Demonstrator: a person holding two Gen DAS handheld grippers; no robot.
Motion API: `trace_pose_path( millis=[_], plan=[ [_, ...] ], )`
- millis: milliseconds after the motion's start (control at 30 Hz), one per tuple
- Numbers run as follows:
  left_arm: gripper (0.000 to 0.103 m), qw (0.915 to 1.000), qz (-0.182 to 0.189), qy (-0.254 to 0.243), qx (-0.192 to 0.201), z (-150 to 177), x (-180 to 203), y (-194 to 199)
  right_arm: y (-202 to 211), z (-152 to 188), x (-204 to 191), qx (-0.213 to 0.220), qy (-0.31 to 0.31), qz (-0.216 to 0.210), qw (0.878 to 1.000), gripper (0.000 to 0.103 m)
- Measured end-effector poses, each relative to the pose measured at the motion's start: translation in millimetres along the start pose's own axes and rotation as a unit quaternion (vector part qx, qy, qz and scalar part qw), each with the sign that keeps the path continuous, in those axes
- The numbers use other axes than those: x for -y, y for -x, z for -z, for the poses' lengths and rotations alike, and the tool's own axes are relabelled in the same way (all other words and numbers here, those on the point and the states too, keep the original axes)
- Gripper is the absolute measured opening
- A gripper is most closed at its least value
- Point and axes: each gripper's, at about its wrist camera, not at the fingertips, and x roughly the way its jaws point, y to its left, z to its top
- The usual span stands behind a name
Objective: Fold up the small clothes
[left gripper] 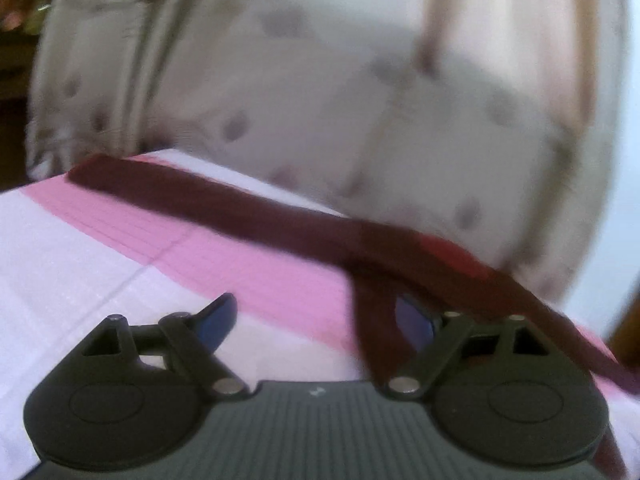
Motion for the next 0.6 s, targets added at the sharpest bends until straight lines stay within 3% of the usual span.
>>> trace_pose_path(
  millis=[100,233,467,533,567,600],
  plan=[
    [0.087,0.9991,0.031,-0.023,-0.015,16.4,2.7,34.8,14.8,59.5,-76.6,-0.085,0.098,-0.09,0.987,0.042],
    [0.087,0.9941,0.063,-0.082,-0.035,49.2,2.0,72.2,3.9,128.8,-150.8,-0.14,0.211,-0.094,0.963,0.043],
    [0.087,0.9878,0.058,-0.144,-0.02,94.1,15.9,92.1,-16.3,153.2,-199.3,-0.089,0.222,-0.068,0.968,0.044],
    [0.087,0.986,0.058,-0.156,-0.014,102.9,23.9,91.1,-26.7,163.0,-201.2,-0.065,0.223,-0.039,0.972,0.033],
    [0.087,0.9861,0.061,-0.154,-0.014,105.1,26.4,89.6,-28.6,162.8,-202.5,-0.059,0.207,-0.035,0.976,0.021],
    [0.087,0.9859,0.066,-0.153,-0.017,107.1,29.1,87.1,-32.3,159.4,-199.4,-0.057,0.185,-0.038,0.98,0.019]
  ],
)
